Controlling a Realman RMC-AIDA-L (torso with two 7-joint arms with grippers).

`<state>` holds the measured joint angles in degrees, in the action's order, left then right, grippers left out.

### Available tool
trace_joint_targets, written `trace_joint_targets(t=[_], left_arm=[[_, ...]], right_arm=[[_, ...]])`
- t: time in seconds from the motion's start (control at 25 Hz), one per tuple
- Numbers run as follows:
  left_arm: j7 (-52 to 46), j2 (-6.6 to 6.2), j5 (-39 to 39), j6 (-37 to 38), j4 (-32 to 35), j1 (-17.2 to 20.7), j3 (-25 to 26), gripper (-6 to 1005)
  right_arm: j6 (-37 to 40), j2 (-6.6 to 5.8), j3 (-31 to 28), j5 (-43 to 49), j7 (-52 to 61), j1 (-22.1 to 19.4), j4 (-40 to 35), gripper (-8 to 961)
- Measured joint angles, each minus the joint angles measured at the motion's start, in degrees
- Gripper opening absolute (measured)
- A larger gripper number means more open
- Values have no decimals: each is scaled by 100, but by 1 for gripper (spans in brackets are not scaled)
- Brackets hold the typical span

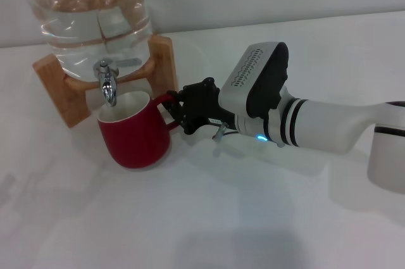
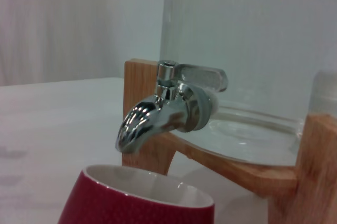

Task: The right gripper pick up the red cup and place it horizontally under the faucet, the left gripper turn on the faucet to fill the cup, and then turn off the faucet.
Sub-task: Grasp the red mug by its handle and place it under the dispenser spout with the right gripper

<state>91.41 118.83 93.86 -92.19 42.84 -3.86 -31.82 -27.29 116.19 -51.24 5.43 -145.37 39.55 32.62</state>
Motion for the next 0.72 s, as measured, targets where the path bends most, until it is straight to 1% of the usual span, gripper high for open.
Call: trace_joint_targets(t=[0.72], left_arm=[[-5,9,-6,-9,-4,0,0,876]], right_arm=[[5,0,65,3,47,-6,40,113]])
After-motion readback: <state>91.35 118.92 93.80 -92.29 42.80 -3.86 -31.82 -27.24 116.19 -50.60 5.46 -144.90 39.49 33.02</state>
